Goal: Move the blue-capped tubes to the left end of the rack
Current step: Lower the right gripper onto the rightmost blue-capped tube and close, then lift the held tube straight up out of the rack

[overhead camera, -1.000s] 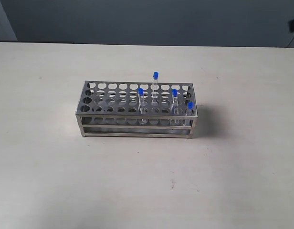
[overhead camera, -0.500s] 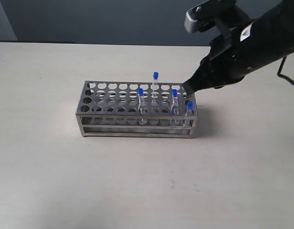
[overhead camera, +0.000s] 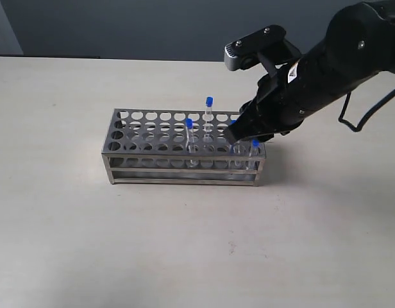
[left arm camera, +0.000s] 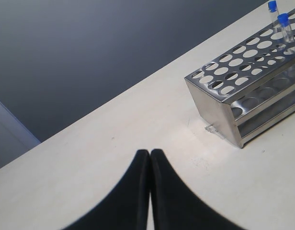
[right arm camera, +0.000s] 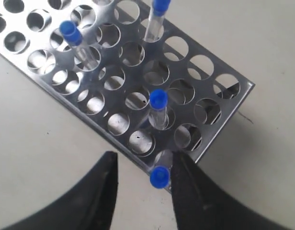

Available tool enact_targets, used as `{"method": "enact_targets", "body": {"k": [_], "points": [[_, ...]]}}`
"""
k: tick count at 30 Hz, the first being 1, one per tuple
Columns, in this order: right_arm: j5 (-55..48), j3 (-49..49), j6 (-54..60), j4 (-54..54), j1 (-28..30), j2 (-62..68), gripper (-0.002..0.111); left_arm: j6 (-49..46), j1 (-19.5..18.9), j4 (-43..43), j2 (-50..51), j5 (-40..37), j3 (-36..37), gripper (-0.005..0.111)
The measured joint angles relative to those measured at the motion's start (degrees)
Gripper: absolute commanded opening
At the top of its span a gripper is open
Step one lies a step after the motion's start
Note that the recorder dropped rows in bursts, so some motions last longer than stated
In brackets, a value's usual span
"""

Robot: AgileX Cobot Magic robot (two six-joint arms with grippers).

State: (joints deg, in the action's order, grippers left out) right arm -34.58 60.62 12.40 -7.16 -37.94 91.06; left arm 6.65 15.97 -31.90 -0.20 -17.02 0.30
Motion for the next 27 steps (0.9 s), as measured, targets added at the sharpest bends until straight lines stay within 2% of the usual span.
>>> {"method": "enact_targets", "body": {"k": [2,20,22,25,27], "points": [[0.00,0.00,-0.25,0.12,0.00,1.20,0.024,0.00,0.00,0.00,0.00,0.00,0.00,0.001],[-0.10,0.51,-0.38,1.32,0.00,5.41,0.024,0.00,0.00,0.00,0.00,0.00,0.00,0.001],[-0.22,0.51,-0.38,1.44,0.00,5.41,0.019,0.00,0.00,0.00,0.00,0.00,0.00,0.001],[-0.22,0.51,-0.49,1.82,0.00,5.41,0.002,0.00,0.00,0.00,0.00,0.00,0.00,0.001],[-0.31,0.51,-0.49,2.02,0.00,5.41,-0.001,0.00,0.00,0.00,0.00,0.00,0.00,0.001]]}}
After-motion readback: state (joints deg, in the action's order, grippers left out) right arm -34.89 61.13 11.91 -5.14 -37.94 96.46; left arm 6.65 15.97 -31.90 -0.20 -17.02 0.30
